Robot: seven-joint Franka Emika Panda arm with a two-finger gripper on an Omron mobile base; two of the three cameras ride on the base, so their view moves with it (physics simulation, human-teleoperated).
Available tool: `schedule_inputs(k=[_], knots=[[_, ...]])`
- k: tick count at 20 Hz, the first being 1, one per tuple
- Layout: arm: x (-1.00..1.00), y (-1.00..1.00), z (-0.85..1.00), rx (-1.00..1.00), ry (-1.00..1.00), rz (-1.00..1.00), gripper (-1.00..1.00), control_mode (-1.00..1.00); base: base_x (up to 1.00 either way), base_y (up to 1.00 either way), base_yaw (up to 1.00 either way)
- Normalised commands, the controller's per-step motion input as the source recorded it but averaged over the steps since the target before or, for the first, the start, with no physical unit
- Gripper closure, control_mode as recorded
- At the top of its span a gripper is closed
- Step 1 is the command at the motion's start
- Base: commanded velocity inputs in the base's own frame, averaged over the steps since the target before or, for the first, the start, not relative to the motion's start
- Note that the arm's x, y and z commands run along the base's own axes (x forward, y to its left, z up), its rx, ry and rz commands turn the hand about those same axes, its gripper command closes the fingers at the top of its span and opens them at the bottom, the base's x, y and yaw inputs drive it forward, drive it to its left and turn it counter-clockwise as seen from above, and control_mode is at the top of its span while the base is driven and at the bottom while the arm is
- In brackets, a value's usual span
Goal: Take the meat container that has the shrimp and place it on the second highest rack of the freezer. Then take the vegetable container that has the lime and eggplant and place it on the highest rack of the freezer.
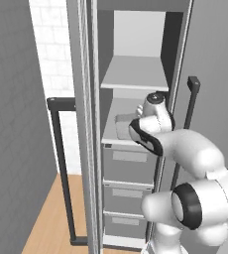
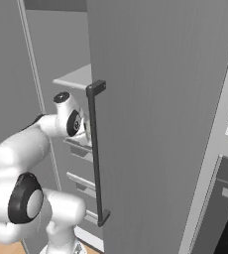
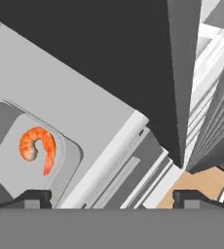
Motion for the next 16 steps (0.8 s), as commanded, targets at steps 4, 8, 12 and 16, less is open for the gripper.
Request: schedule_inputs(k=[4,8,12,16], knots=[[-0.63,0.00,1.00,0.00,0.03,0.12,-1.00,-1.00,0.00,0.00,0.00],[-0.60,0.00,0.88,0.00,0.14,0.20,-1.00,-1.00,0.00,0.00,0.00],[-0.68,0.00,0.08,0.00,0.15,0.32,-1.00,-1.00,0.00,0.00,0.00],[-0.73,-0.04,-0.11,-0.01,0.08,0.32,-1.00,-1.00,0.00,0.00,0.00]])
